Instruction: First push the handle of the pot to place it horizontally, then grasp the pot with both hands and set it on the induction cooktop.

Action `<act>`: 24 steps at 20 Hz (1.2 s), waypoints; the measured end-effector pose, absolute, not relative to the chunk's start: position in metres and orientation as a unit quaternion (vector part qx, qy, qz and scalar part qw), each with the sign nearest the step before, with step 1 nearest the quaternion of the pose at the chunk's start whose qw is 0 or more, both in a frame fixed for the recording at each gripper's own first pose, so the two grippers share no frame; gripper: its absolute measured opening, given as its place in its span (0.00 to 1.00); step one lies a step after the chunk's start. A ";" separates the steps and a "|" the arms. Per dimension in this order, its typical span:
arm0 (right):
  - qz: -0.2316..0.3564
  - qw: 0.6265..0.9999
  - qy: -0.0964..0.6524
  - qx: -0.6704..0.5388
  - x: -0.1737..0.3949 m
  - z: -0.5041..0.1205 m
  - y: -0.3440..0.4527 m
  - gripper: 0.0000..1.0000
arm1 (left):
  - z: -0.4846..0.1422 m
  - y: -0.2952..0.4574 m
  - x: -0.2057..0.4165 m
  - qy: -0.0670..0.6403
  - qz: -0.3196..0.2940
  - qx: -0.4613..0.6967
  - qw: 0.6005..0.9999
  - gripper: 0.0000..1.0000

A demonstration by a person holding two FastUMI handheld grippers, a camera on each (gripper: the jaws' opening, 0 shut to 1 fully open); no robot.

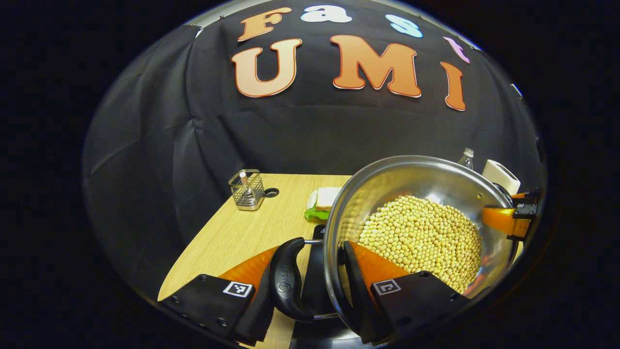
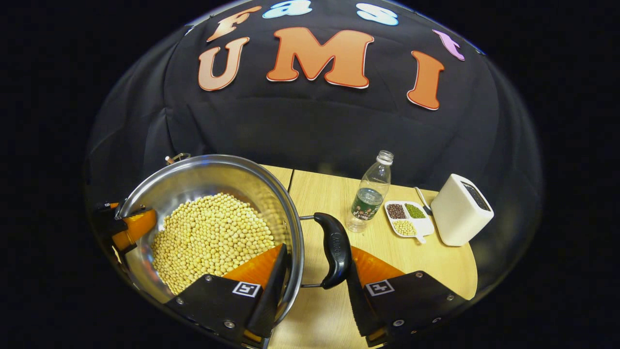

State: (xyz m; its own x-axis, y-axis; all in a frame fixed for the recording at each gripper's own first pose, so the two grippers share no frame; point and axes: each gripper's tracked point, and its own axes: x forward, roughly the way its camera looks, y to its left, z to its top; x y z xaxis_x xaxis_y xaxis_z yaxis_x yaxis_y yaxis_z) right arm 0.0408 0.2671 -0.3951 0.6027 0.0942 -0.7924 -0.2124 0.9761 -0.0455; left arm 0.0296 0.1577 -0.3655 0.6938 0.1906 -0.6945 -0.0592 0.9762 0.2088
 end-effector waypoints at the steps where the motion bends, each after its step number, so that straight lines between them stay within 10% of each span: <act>1: 0.086 0.891 0.440 -0.067 0.041 -0.398 0.270 0.64 | -0.368 0.160 0.028 0.388 0.069 0.086 0.915 0.75; 24: 0.084 0.870 0.481 -0.073 0.042 -0.460 0.291 0.65 | -0.432 0.184 0.027 0.439 0.071 0.072 0.893 0.73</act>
State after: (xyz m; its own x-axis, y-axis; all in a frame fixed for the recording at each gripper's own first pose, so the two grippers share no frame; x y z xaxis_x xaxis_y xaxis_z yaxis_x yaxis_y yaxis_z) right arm 0.0418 0.2914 -0.4601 0.5233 0.0760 -0.8487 -0.2169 0.9751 -0.0464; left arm 0.0269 0.1838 -0.4318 0.6049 0.1905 -0.7732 -0.0634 0.9794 0.1918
